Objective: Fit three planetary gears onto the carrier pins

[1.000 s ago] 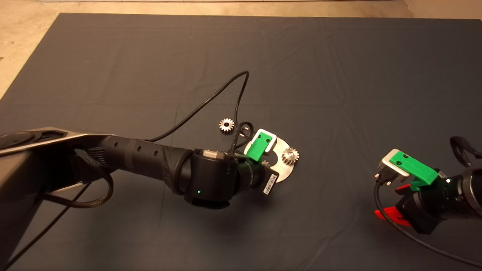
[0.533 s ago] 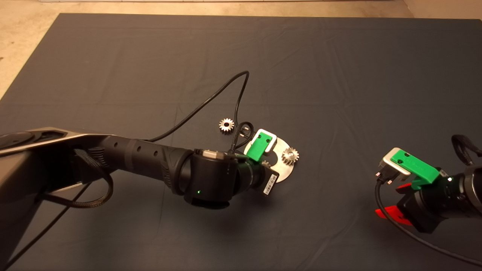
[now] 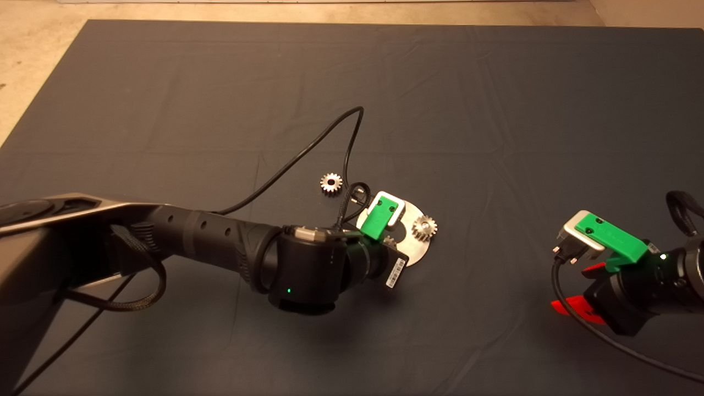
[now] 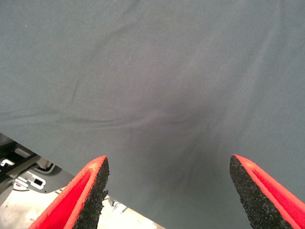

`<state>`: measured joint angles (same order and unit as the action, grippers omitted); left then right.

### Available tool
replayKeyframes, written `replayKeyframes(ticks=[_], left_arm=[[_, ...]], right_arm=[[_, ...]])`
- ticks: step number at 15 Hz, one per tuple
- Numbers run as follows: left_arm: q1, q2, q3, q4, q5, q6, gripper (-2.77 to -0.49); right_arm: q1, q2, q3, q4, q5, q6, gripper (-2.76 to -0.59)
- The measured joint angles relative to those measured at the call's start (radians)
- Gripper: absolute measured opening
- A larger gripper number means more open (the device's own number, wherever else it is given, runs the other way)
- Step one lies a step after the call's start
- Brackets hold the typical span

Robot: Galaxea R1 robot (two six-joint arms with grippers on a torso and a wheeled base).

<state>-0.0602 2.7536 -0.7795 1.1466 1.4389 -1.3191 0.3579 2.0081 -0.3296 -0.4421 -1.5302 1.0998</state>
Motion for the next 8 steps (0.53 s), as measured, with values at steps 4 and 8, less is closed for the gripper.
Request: replayKeyframes(ticks=[4,8], left_arm=[[0.009,0.000,0.003,0.014,0.000,0.003,-2.61],[0.012,0.000,0.004,0.018,-0.002,0.004,-2.61]], right_arm=[[0.012,0.000,0.000,0.007,0.000,0.000,-1.50],[0.022,0.000,0.000,0.017,-0.001,0.000,-1.50]])
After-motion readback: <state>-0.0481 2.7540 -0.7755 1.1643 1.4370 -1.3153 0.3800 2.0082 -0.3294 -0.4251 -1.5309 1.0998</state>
